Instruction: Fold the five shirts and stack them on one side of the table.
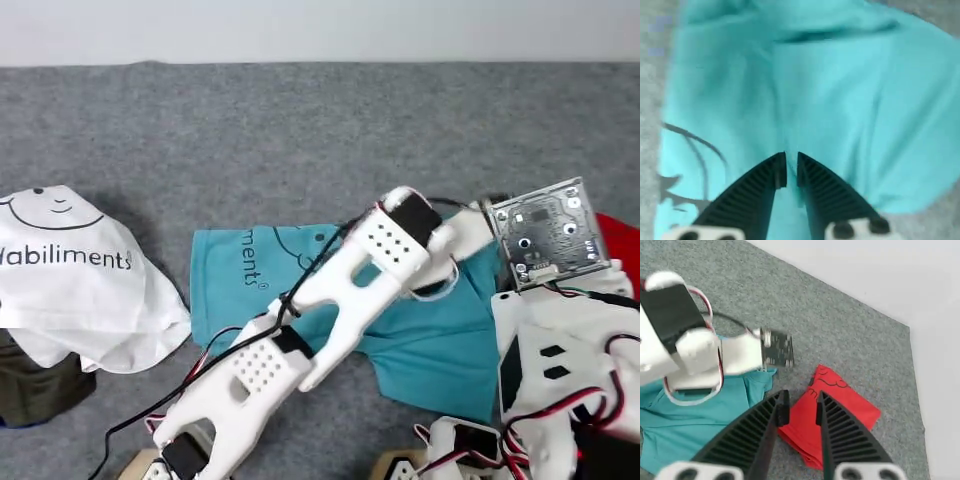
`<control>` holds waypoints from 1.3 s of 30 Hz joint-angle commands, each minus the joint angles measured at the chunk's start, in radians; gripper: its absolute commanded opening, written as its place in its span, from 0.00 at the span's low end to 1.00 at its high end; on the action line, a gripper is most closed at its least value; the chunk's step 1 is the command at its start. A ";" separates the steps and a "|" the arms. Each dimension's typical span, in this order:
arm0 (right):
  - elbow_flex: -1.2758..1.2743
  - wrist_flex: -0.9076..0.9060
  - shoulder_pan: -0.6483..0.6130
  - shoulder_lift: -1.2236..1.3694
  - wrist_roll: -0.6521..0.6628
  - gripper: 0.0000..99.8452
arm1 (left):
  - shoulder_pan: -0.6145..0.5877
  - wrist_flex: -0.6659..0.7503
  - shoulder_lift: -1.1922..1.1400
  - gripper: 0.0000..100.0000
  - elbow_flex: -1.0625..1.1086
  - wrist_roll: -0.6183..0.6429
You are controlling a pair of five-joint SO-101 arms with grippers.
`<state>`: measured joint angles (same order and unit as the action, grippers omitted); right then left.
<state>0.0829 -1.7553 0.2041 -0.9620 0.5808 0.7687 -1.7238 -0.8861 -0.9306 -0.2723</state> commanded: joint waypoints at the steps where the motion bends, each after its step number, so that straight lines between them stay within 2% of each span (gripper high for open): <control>1: 0.002 -0.019 -0.004 -0.001 -0.005 0.10 | -0.002 -0.034 0.157 0.04 0.182 0.009; 6: 0.002 -0.013 -0.004 0.004 -0.005 0.10 | -0.038 -0.028 0.203 0.01 0.381 0.003; 13: 0.002 -0.010 -0.008 0.007 -0.005 0.10 | -0.078 0.014 0.141 0.01 0.366 0.003; 21: 0.002 -0.010 -0.005 0.008 -0.005 0.10 | 0.011 -0.032 0.180 0.01 0.188 0.009; 24: 0.002 -0.015 -0.004 0.007 -0.005 0.10 | 0.072 -0.032 0.224 0.03 0.189 0.009; 30: 0.002 -0.015 -0.004 0.007 -0.005 0.11 | 0.204 -0.032 0.238 0.17 0.282 0.009; 39: 0.002 -0.016 -0.004 0.007 -0.005 0.11 | 0.285 -0.032 0.123 0.21 0.361 0.009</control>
<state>0.0829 -1.7553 0.2041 -0.9620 0.5808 1.0342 -1.7238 -0.7557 -0.5669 -0.2723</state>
